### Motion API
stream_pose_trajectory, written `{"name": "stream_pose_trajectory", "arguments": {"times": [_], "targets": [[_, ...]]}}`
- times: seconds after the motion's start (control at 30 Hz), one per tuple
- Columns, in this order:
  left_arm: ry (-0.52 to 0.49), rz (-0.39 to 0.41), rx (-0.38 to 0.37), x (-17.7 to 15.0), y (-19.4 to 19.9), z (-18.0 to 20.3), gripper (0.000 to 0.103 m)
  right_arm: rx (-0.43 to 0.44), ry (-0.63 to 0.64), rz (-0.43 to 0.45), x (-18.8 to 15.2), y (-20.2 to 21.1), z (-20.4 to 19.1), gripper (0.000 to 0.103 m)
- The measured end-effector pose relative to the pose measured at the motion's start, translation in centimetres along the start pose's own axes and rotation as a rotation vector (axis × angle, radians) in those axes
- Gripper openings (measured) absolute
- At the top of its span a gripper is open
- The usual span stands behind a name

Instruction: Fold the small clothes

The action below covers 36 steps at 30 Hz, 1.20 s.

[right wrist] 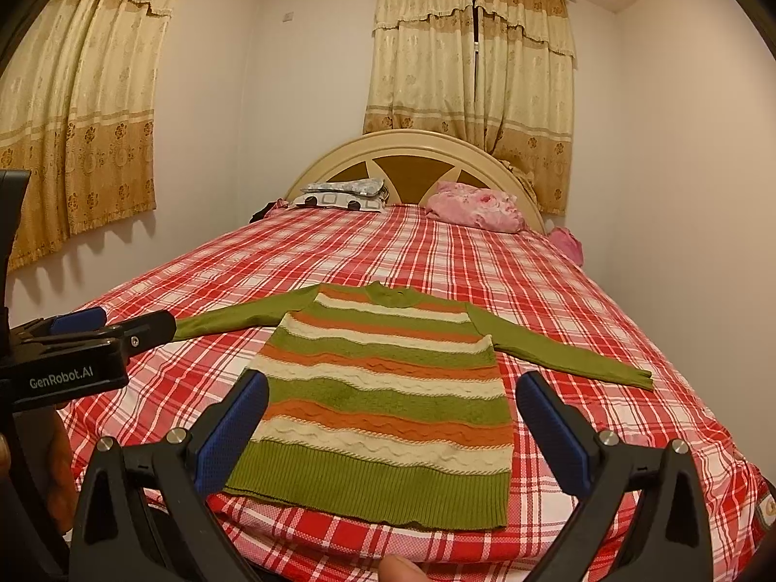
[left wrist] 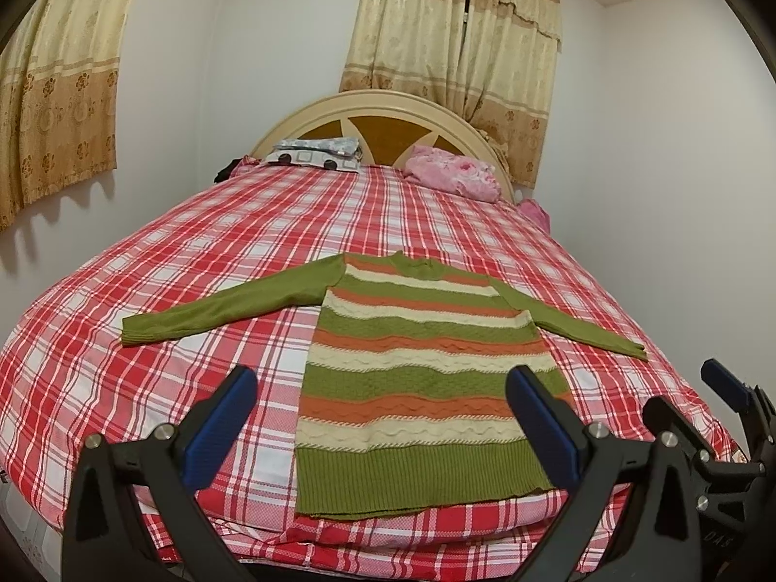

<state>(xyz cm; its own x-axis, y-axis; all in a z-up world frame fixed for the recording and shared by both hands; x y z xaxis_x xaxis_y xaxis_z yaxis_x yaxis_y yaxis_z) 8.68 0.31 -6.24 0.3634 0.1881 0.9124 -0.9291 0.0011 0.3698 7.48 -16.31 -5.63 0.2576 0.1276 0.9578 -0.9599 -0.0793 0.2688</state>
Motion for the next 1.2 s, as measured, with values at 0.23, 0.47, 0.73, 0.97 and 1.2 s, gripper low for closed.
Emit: {"name": "stream_pose_trajectory", "arguments": {"times": [0.23, 0.47, 0.73, 0.97, 1.2], "targets": [[0.001, -0.004, 0.0, -0.19, -0.12, -0.25, 0.103, 0.002, 0.001, -0.002, -0.11, -0.13, 0.07, 0.102], [0.003, -0.005, -0.001, -0.2, -0.13, -0.3, 0.103, 0.004, 0.001, -0.004, -0.15, -0.15, 0.03, 0.102], [0.004, -0.007, -0.002, -0.23, -0.17, -0.38, 0.103, 0.008, 0.007, -0.008, -0.3, -0.19, -0.31, 0.102], [0.004, -0.01, -0.001, -0.46, -0.29, -0.38, 0.103, 0.011, 0.01, -0.01, -0.4, -0.13, -0.33, 0.102], [0.005, -0.012, -0.003, -0.37, -0.32, -0.33, 0.103, 0.011, 0.011, -0.014, -0.37, -0.11, -0.4, 0.102]]}}
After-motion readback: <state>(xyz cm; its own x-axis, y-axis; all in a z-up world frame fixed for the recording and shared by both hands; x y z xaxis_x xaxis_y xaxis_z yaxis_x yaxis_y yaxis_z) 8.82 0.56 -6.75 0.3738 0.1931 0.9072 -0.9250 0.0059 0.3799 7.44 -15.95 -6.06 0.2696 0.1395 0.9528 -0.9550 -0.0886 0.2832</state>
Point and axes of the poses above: each gripper's, at about its wrist camera, not at the fingertips, and y roughly against the way its jaws point, z to its right, x to its top, the point moved 9 cm from there along -y, roughly the way its jaws point, and after that the axes turned 8 degrees about z, right-handed, at the moved point
